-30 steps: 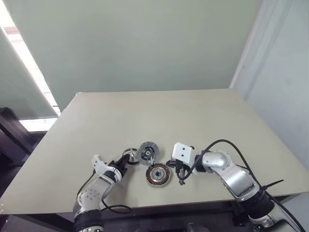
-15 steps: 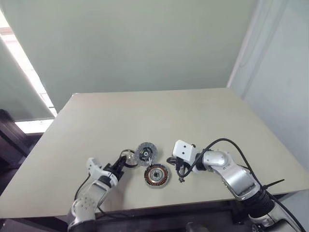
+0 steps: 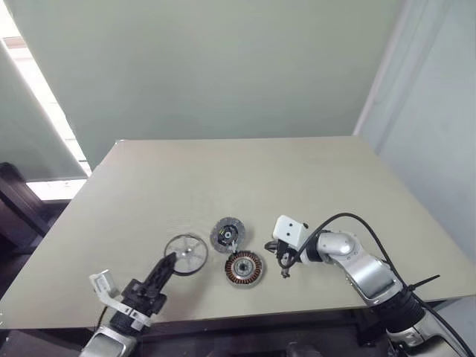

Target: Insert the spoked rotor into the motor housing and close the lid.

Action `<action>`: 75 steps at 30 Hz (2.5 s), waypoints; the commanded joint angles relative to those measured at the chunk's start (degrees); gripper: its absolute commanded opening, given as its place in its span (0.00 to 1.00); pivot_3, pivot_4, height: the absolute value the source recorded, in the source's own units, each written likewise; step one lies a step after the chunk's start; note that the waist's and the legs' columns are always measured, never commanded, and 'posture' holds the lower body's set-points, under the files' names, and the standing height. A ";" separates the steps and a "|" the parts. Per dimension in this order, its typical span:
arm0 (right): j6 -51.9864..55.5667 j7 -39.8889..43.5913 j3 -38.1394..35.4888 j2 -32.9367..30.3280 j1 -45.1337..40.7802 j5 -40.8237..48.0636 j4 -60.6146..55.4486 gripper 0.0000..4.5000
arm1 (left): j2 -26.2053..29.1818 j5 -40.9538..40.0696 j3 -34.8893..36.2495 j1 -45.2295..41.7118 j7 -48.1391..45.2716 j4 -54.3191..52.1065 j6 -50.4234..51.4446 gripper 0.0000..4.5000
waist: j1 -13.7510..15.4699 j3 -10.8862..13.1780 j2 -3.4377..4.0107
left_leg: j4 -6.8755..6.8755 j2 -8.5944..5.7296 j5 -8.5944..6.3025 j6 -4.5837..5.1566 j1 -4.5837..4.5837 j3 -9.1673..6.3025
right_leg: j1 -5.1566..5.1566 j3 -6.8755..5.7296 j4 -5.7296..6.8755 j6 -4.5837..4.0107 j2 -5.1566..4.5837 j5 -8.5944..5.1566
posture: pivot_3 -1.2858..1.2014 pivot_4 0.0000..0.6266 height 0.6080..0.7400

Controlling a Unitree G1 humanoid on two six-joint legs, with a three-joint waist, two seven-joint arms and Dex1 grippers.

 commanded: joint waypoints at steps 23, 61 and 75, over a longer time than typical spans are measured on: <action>2.16 -1.54 -1.94 -3.57 1.33 -0.36 -3.65 0.00 | -4.22 10.26 -14.20 -8.34 2.43 11.95 -5.08 0.08 | -0.28 0.02 0.05 | -0.05 -0.01 0.00 0.01 0.02 0.04 | -0.01 0.05 0.02 0.00 0.08 0.00 | 0.52 0.00 1.00; 2.75 -2.67 -1.72 -3.54 1.43 -0.49 -4.43 0.00 | -7.43 19.27 -16.32 -12.13 1.64 19.35 -4.55 0.08 | -0.15 0.01 0.06 | -0.02 -0.02 0.01 0.01 0.03 0.04 | 0.05 0.04 0.02 0.01 0.08 0.01 | 0.52 0.00 1.00; 2.14 -3.04 -1.43 -3.03 1.23 -0.44 -3.77 0.00 | -6.54 18.73 -15.28 -11.27 2.87 18.43 -2.67 0.08 | -0.19 0.00 0.07 | -0.03 -0.02 0.01 0.01 0.03 0.03 | 0.04 0.05 0.02 0.01 0.08 0.01 | 0.52 0.00 1.00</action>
